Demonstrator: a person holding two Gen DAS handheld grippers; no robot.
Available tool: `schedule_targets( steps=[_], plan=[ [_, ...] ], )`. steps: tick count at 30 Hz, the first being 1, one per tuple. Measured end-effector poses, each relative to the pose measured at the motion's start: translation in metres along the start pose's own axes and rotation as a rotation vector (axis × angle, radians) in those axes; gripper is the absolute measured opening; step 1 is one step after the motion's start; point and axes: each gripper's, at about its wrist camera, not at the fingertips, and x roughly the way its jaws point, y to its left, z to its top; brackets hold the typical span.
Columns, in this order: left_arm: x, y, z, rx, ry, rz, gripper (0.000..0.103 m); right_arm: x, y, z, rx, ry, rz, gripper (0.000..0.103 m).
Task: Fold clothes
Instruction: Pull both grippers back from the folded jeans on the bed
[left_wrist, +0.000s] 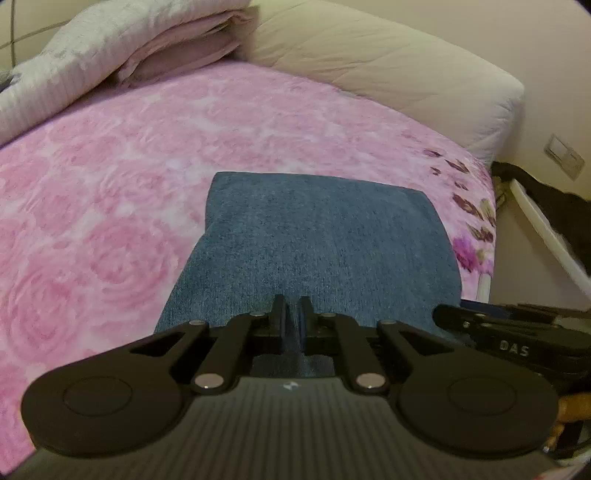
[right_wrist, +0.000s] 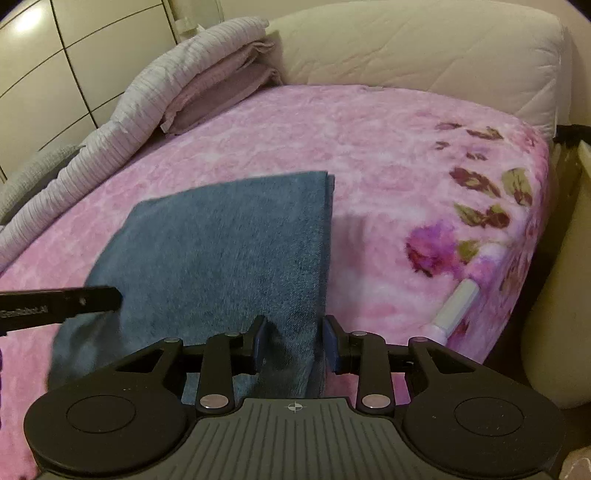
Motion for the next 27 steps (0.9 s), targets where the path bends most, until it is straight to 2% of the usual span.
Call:
schedule_targets(
  steps=[4, 12, 15, 21, 27],
  plan=[
    [-0.026, -0.009, -0.013, -0.040, 0.005, 0.044, 0.012, -0.041, 0.007, -0.007, 0.041, -0.031, 0.005, 0.033],
    [-0.090, -0.035, -0.054, -0.057, 0.012, 0.074, 0.016, -0.093, 0.026, -0.052, 0.042, 0.052, 0.042, 0.033],
    [-0.114, -0.046, -0.069, -0.054, 0.009, 0.087, 0.017, -0.117, 0.029, -0.062, 0.064, 0.056, 0.045, 0.033],
    [-0.163, -0.066, -0.098, -0.048, 0.004, 0.113, 0.022, -0.169, 0.042, -0.076, 0.032, -0.010, 0.016, 0.033],
    [-0.200, -0.083, -0.120, -0.014, -0.026, 0.095, 0.022, -0.201, 0.051, -0.095, 0.024, -0.040, 0.007, 0.033]
  ],
)
